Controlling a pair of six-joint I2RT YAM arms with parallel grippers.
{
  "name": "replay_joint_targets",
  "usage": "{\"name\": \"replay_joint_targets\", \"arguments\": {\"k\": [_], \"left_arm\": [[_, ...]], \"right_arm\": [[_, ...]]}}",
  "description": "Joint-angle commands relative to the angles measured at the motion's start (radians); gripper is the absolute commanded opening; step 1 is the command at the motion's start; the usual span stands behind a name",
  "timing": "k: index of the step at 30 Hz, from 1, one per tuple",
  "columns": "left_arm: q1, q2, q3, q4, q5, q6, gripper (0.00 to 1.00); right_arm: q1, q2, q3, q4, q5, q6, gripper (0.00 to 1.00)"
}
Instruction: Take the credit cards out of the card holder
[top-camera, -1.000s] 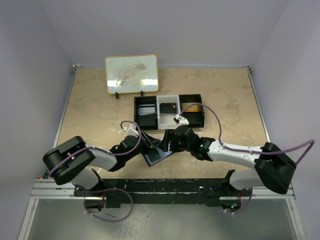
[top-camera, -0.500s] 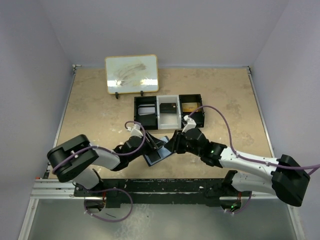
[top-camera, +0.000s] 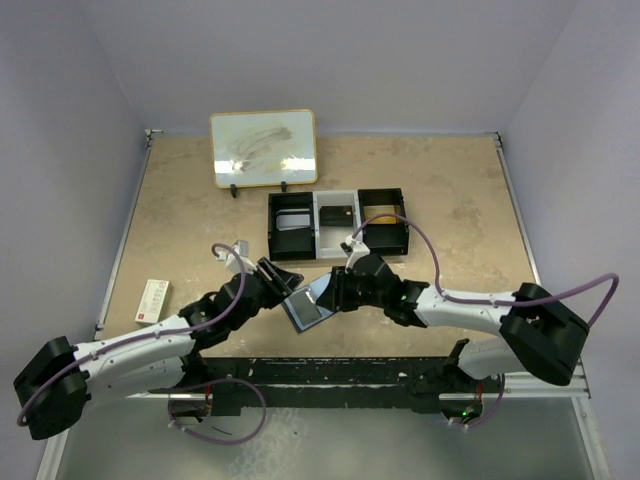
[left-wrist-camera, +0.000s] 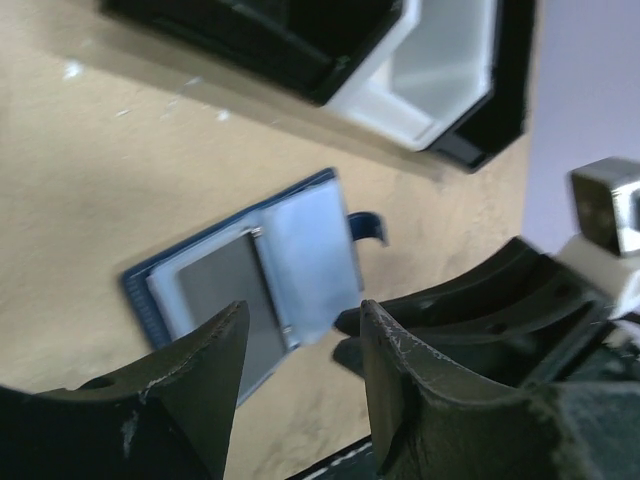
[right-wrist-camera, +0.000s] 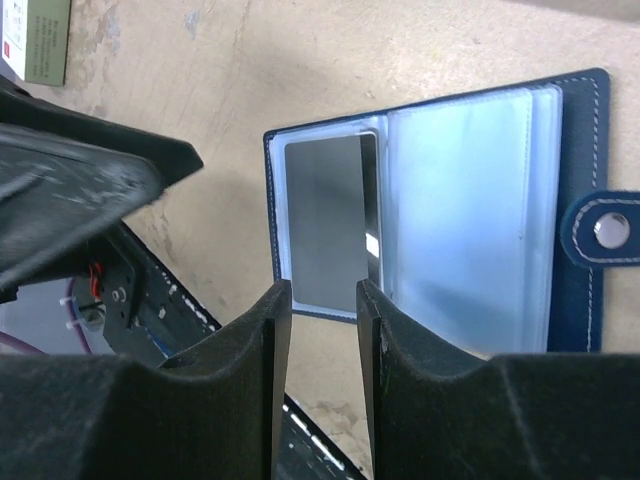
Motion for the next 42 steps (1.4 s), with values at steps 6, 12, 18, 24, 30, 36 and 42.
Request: {"name": "replay_joint_targets", "arguments": {"k": [6, 12, 18, 24, 30, 36, 42], "left_arm": [[-0.004, -0.058, -0.008, -0.182, 0.04, 0.058, 0.46], [-0.007, 0.016, 0.006, -0.135, 0.093, 0.081, 0.46], [-0.008, 0.012, -0.001, -0.116, 0.092, 0.094, 0.49], [-0.011, 0.035, -0.016, -0.083, 0.119, 0.089, 0.48], [-0.016, 0.084, -0.007, -0.065, 0.134, 0.115, 0.45], [-0.028, 0.148, 0.016, -0.073, 0.128, 0.131, 0.42], [-0.037, 0.176, 0.024, -0.071, 0.125, 0.136, 0.36]], "right_arm": [[-0.003, 0.11, 0.084, 0.086, -0.073, -0.04, 0.35], [-0.004, 0.164, 0.079, 0.109, -0.051, -0.027, 0.36], [-0.014, 0.265, 0.092, 0.096, -0.068, -0.037, 0.36], [-0.013, 0.301, 0.072, 0.147, -0.058, -0.017, 0.34], [-0.013, 0.277, 0.015, 0.186, -0.035, 0.053, 0.31], [-0.013, 0.226, -0.056, 0.253, -0.015, 0.123, 0.3], [-0.014, 0.196, -0.09, 0.274, -0.009, 0.156, 0.28]]}}
